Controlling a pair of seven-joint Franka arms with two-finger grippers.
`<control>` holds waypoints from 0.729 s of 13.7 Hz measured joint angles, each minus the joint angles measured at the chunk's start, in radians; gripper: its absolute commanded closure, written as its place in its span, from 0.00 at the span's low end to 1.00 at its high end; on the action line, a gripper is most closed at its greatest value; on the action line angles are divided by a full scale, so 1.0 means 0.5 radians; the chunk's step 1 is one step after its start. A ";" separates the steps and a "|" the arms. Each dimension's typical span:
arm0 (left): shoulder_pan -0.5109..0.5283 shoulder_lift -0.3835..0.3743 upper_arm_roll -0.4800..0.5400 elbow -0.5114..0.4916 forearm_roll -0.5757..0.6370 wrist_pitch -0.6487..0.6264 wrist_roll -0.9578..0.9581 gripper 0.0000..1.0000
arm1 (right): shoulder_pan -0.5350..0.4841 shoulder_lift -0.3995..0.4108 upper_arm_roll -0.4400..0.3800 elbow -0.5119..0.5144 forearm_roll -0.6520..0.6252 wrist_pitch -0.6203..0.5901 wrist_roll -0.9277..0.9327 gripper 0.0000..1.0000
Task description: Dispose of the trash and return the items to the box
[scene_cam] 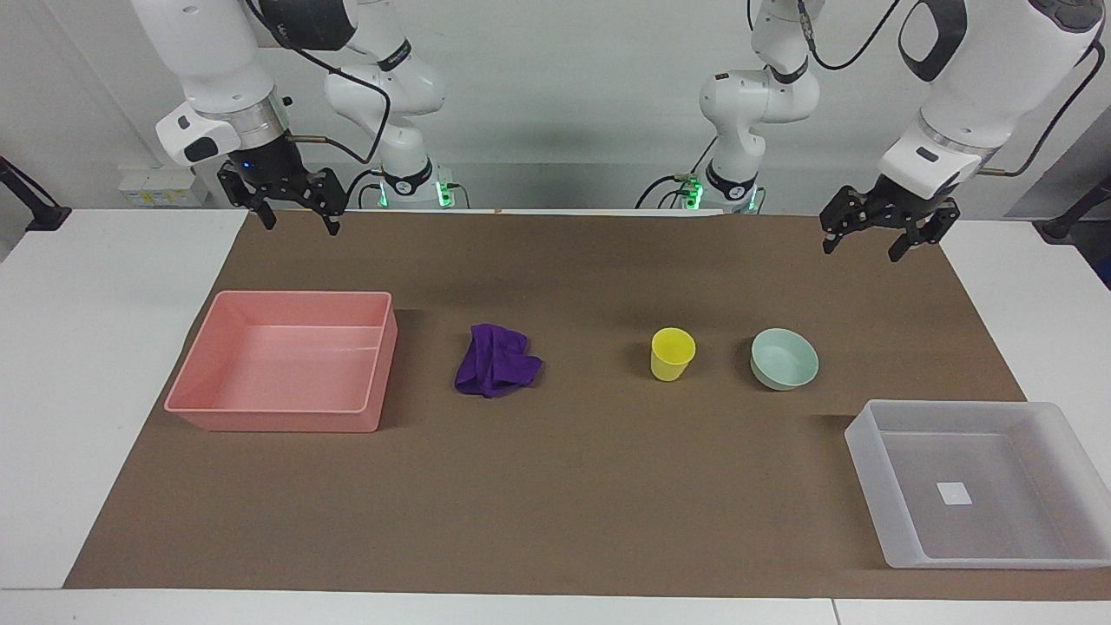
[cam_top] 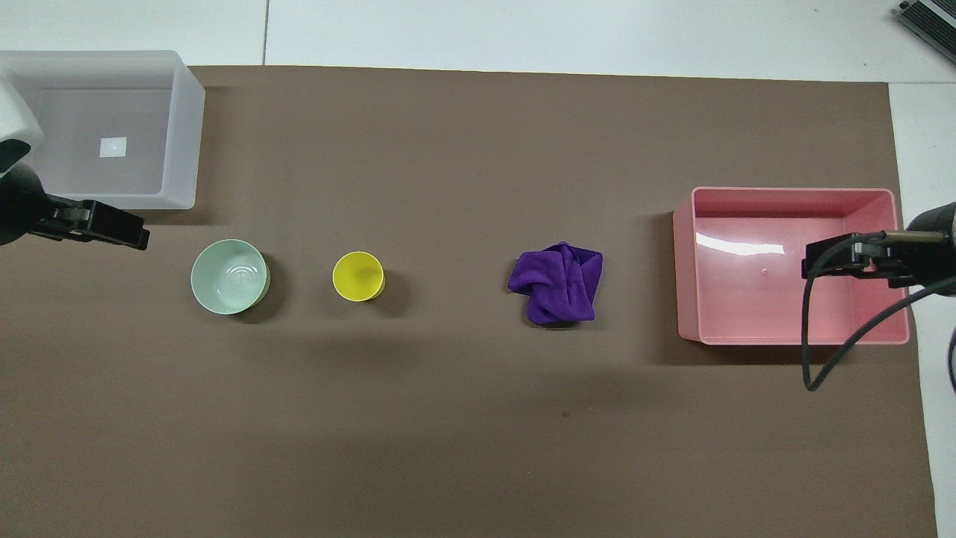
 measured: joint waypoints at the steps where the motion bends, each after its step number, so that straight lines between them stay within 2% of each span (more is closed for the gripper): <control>1: 0.000 0.000 0.000 0.000 0.000 0.000 -0.002 0.00 | -0.003 -0.002 0.000 -0.002 0.000 0.002 0.000 0.00; 7: 0.002 -0.001 0.005 -0.016 0.005 0.016 -0.015 0.00 | -0.024 -0.003 -0.001 -0.011 -0.001 0.014 -0.011 0.00; 10: 0.004 -0.008 0.007 -0.145 0.006 0.167 -0.036 0.00 | -0.024 -0.004 -0.001 -0.011 -0.001 0.014 -0.026 0.00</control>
